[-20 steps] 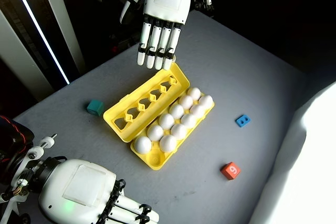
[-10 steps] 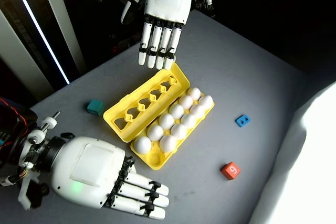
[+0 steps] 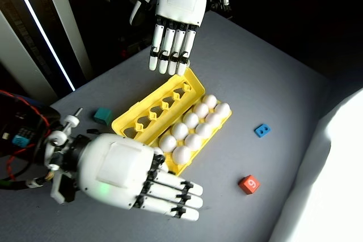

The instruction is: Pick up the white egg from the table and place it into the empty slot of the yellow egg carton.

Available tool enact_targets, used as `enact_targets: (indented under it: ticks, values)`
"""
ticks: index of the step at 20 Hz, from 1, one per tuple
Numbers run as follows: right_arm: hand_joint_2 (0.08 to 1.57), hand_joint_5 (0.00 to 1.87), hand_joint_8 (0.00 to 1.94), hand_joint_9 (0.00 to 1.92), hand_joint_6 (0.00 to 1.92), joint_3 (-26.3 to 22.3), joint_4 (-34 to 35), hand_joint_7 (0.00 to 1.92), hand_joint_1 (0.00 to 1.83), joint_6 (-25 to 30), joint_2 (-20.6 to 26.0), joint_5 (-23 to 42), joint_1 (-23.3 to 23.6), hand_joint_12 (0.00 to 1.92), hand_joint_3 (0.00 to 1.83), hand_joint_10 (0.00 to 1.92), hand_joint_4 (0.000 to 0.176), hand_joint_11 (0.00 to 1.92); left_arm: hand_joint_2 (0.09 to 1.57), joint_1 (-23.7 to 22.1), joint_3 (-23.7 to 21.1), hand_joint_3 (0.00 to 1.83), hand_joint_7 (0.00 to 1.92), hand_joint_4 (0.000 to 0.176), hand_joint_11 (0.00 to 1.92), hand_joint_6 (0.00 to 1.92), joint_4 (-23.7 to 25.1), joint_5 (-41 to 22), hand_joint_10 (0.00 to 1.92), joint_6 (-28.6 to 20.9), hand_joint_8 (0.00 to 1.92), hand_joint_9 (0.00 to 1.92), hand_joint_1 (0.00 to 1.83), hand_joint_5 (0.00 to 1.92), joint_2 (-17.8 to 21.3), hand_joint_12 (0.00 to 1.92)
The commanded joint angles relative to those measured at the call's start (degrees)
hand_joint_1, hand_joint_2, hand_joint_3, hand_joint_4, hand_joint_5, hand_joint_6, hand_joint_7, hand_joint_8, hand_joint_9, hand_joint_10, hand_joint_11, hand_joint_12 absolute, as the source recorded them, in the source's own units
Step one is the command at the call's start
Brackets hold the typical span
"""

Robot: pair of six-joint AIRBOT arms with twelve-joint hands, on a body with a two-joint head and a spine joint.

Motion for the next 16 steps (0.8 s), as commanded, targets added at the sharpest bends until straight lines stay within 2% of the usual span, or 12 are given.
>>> enact_targets:
  ticks: [1,3,4,5,6,9,10,11,13,14,15,16]
  values:
    - [1.05,1.12,0.00,0.00,0.76,0.4,-1.5,0.11,1.12,0.5,0.0,6.2,1.0,0.00,0.00,0.00,0.000,0.00,1.22,-0.7,-0.1,0.00,0.23,0.000,0.00,0.00,-2.1,3.4,0.00,-0.1,0.00,0.20,0.00,0.23,-0.1,0.41]
    - [1.06,1.11,0.00,0.00,0.79,1.4,-1.4,0.11,1.10,1.6,-0.9,6.2,1.3,0.00,0.00,0.00,0.050,0.00,1.22,-0.6,0.0,0.00,0.24,0.000,0.00,0.00,-2.1,3.4,0.00,-0.1,0.00,0.20,0.00,0.24,-0.1,0.40]
    - [1.06,1.11,0.00,0.00,0.79,1.6,-1.4,0.11,1.10,2.0,-1.2,6.2,1.3,0.00,0.00,0.00,0.056,0.00,1.22,-0.6,0.0,0.00,0.24,0.000,0.00,0.00,-2.1,3.4,0.00,-0.1,0.00,0.20,0.00,0.24,-0.1,0.40]
    - [1.06,1.12,0.00,0.00,0.78,1.9,-1.4,0.12,1.11,2.5,-1.5,6.2,1.4,0.00,0.00,0.00,0.019,0.00,1.22,-0.5,0.0,0.00,0.25,0.000,0.00,0.00,-2.1,3.4,0.00,-0.1,0.00,0.21,0.00,0.25,-0.1,0.44]
    - [1.06,1.11,0.00,0.00,0.78,2.1,-1.4,0.09,1.10,2.8,-1.9,6.1,1.5,0.00,0.00,0.00,0.062,0.00,1.22,-0.4,0.0,0.00,0.23,0.000,0.00,0.00,-2.1,3.4,0.00,-0.1,0.00,0.20,0.00,0.23,-0.1,0.41]
    - [1.05,1.12,0.00,0.00,0.78,2.5,-1.4,0.12,1.10,3.5,-2.8,6.1,1.9,0.00,0.00,0.00,0.043,0.00,1.23,-0.3,0.1,0.00,0.26,0.000,0.00,0.01,-2.1,3.4,0.00,-0.1,0.01,0.22,0.00,0.25,-0.1,0.44]
    - [1.05,1.14,0.00,0.00,0.74,2.5,-1.4,0.13,1.12,3.9,-3.1,6.1,2.0,0.00,0.00,0.00,0.011,0.00,1.23,-0.3,0.1,0.00,0.25,0.000,0.00,0.00,-2.1,3.4,0.00,-0.1,0.00,0.22,0.00,0.25,-0.1,0.43]
    - [1.04,1.14,0.00,0.00,0.73,2.5,-1.4,0.13,1.12,4.3,-3.2,6.1,2.1,0.00,0.00,0.00,0.004,0.00,1.23,-0.3,0.1,0.00,0.25,0.000,0.00,0.00,-2.1,3.5,0.00,-0.1,0.00,0.21,0.00,0.25,-0.1,0.42]
    - [1.04,1.15,0.00,0.00,0.71,2.5,-1.4,0.14,1.12,4.6,-3.5,6.0,2.0,0.00,0.00,0.00,0.025,0.00,1.23,-0.2,0.1,0.00,0.27,0.000,0.00,0.00,-2.1,3.5,0.00,-0.1,0.00,0.23,0.00,0.26,-0.1,0.47]
    - [1.02,1.22,0.01,0.00,0.59,2.5,-1.4,0.19,1.16,4.8,-3.6,5.9,1.9,0.00,0.00,0.00,0.000,0.00,1.23,-0.1,0.1,0.00,0.25,0.000,0.00,0.00,-2.1,3.6,0.00,-0.1,0.00,0.22,0.00,0.24,-0.1,0.44]
    - [1.01,1.21,0.00,0.00,0.60,2.5,-1.4,0.17,1.14,4.9,-3.7,5.9,1.8,0.00,0.00,0.00,0.000,0.00,1.23,-0.1,0.1,0.00,0.25,0.000,0.00,0.00,-2.0,3.6,0.00,-0.1,0.00,0.22,0.00,0.24,-0.1,0.43]
    - [1.02,1.18,0.00,0.00,0.65,2.5,-1.4,0.12,1.09,4.9,-3.8,5.9,1.7,0.00,0.00,0.00,0.128,0.00,1.23,-0.1,0.1,0.00,0.25,0.000,0.00,0.00,-1.9,3.6,0.00,-0.1,0.00,0.21,0.00,0.24,-0.1,0.43]
